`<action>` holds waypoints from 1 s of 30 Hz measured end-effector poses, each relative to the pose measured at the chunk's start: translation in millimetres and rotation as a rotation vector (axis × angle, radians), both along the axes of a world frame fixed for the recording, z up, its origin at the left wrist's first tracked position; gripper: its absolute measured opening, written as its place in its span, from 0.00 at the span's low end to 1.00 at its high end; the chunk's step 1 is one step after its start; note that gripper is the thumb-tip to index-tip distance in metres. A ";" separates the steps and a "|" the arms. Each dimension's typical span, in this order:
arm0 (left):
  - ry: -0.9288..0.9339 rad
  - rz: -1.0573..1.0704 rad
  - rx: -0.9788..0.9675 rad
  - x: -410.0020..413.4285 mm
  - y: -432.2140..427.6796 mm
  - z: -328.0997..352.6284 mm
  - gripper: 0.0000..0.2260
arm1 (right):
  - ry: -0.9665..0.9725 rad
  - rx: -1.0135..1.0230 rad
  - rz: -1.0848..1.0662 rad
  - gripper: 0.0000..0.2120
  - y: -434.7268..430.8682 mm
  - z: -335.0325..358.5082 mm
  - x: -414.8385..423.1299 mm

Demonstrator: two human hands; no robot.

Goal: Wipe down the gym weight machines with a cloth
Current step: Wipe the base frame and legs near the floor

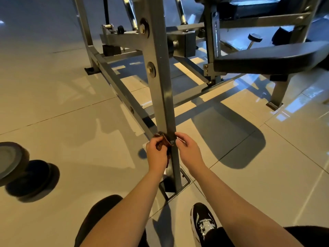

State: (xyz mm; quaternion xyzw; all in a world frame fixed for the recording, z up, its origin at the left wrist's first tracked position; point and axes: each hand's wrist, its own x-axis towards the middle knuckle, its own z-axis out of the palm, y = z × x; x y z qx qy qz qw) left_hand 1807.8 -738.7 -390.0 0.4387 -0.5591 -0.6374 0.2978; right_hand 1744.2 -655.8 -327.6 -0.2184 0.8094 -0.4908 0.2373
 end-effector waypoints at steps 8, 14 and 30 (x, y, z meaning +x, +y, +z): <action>0.020 -0.052 0.040 12.8 9.8 7.6 0.15 | -0.033 -0.047 -0.028 0.13 2.4 -8.0 -3.0; 0.096 0.058 -0.065 -5.2 14.4 30.5 0.05 | -0.101 -0.112 -0.046 0.12 4.0 -11.0 -4.3; -0.031 0.069 -0.282 -19.7 8.5 35.6 0.10 | -0.145 -0.126 -0.064 0.11 3.3 -15.4 -9.2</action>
